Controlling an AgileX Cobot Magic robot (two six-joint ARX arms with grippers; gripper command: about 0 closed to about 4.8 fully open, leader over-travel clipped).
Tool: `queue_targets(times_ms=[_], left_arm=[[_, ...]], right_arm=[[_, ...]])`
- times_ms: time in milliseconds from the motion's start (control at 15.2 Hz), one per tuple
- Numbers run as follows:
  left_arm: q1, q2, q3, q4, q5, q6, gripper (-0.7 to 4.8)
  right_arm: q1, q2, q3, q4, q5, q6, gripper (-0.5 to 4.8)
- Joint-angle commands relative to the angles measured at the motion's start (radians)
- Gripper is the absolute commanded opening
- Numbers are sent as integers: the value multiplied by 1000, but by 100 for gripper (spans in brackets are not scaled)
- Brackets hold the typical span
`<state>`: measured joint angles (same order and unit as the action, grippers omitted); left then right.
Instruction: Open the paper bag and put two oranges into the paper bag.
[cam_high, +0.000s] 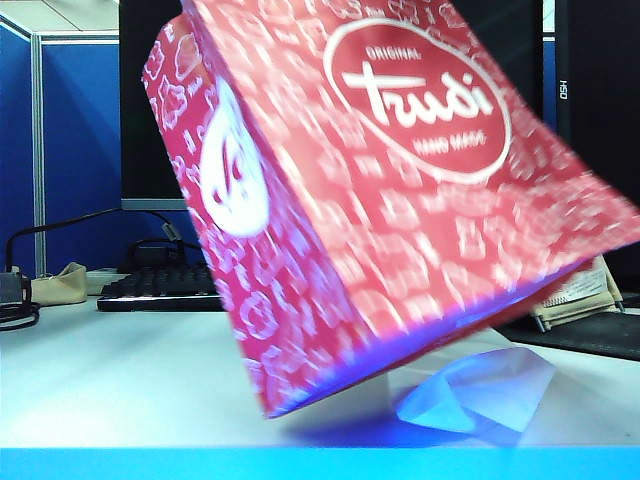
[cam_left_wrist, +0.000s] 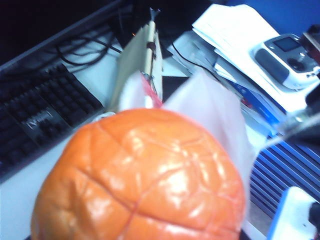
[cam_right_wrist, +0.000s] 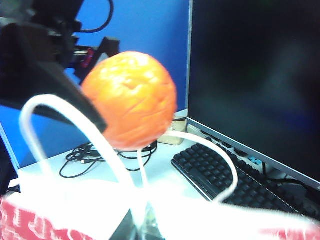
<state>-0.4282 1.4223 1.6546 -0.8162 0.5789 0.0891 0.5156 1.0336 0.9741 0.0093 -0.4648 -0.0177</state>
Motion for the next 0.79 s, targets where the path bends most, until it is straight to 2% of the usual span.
queue_targets(times_ms=[66, 132, 792], left_arm=[[0, 8, 3, -15, 101, -4, -5], [0, 27, 3, -15, 146, -16, -5], [-27, 121, 2, -39, 194, -14, -5]], right_arm=[[7, -3, 14, 42, 25, 13, -6], [10, -2, 14, 61, 26, 18, -6], [11, -2, 21, 99, 67, 22, -6]])
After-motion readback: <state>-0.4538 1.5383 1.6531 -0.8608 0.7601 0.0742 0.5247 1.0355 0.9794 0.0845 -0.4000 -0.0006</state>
